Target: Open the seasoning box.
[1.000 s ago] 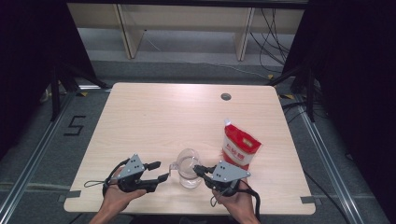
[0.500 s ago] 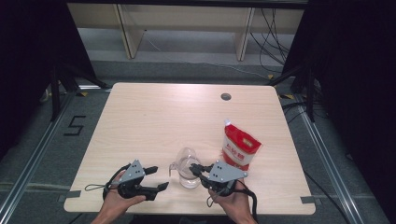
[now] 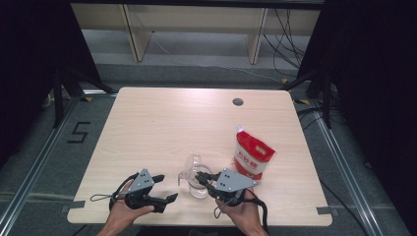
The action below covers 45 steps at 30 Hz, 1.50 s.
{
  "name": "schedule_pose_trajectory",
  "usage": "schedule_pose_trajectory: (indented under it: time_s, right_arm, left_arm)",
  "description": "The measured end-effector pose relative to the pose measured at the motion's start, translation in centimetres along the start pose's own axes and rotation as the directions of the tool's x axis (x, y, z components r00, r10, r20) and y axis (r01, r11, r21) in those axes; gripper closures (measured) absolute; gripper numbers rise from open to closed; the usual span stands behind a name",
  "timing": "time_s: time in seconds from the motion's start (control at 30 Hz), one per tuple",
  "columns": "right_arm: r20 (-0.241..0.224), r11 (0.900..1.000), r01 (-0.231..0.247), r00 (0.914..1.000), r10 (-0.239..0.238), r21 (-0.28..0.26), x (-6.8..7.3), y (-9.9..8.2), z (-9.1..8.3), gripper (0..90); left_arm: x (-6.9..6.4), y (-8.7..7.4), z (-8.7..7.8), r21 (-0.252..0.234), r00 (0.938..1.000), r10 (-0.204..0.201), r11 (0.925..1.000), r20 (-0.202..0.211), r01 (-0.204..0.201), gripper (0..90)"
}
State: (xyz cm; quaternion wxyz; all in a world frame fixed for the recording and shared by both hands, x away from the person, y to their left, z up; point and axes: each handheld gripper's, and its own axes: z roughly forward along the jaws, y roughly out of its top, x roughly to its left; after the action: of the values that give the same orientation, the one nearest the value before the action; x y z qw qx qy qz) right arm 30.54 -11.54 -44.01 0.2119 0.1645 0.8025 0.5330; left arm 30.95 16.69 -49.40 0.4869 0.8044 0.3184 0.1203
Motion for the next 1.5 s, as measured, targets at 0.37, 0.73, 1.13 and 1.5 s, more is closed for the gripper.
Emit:
schedule_pose_trajectory:
  time_s: [0.37,0.73,1.13,1.5]
  right_arm:
    - [-0.01,0.9997,0.024,0.9997,-0.024,0.001,0.2,0.4,0.5,83.8]
    - [-0.031,0.9993,0.035,0.9989,-0.034,0.01,0.6,0.8,1.3,83.8]
    - [-0.058,0.9991,0.039,0.9976,-0.038,0.015,1.1,0.9,2.2,83.5]
    - [-0.022,0.9999,-0.001,0.9998,0.0,-0.012,-0.4,0.6,0.9,80.7]
  left_arm:
    - [-0.1,0.0,0.2,-0.002,0.9999,0.002,1.0,0.012,-0.002,17.5]
    - [-0.1,0.0,0.1,0.006,0.9999,0.009,0.9999,0.013,-0.009,17.5]
    - [-0.1,-0.1,0.3,-0.008,0.9999,0.003,1.0,0.017,-0.002,17.5]
    - [0.0,0.0,0.0,0.007,1.0,0.004,1.0,0.002,-0.004,17.5]
